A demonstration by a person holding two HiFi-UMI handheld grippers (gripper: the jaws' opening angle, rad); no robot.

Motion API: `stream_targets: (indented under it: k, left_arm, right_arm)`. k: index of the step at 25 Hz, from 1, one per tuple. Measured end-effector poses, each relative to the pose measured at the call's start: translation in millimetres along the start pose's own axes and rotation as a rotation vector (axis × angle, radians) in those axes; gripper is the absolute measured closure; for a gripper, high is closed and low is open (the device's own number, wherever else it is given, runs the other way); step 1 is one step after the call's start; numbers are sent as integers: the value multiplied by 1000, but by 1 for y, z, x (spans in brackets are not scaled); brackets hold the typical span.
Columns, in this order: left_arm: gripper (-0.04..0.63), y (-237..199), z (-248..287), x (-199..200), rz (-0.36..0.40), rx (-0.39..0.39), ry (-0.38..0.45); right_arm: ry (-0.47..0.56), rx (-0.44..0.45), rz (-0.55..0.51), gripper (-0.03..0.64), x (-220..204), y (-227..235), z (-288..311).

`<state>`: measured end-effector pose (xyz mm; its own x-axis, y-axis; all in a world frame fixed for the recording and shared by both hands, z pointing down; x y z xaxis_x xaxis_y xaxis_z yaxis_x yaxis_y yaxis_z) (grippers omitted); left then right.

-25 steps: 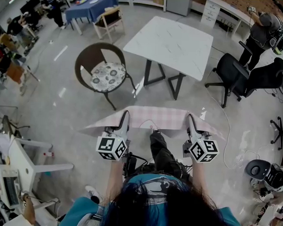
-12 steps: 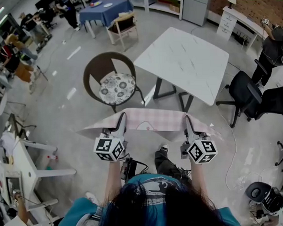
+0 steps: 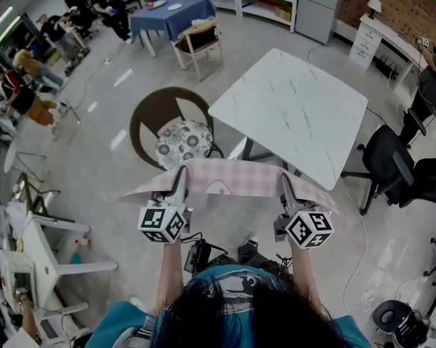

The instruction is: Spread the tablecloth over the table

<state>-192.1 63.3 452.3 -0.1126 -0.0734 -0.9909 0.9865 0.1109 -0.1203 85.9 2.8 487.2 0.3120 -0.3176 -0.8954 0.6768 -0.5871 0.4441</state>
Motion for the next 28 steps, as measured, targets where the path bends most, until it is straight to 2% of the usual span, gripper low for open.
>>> stream_targets:
  k: [4, 7, 11, 17, 24, 28]
  left_arm:
    - [545, -5, 21, 15, 19, -2, 20]
    - [546, -7, 39, 34, 60, -25, 37]
    - [545, -7, 65, 63, 127, -65, 66]
    - [543, -1, 120, 103, 165, -146, 121]
    - [541, 2, 203, 155, 172, -270, 209]
    - [540, 4, 262, 181, 245, -334, 231]
  right_arm:
    - [6, 24, 31, 566, 7, 6, 16]
    - [21, 49, 34, 566, 22, 6, 27]
    - [57, 82, -18, 566, 55, 4, 43]
    - [145, 94, -94, 571, 121, 11, 67]
    - [253, 69, -157, 580, 197, 26, 105]
    - [279, 20, -191, 578, 229, 46, 137]
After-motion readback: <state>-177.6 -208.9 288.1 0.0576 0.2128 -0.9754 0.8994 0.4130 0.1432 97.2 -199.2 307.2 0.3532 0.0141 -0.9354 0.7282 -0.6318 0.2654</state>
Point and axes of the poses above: the fingertips, and each gripper's own axes: z forward along the fingers, y to its right, x out of its top, the point moved 1 cm from there along -z, backward along the fingers, and after that the axes turned 1 degree about x, right-handed, at the moved point
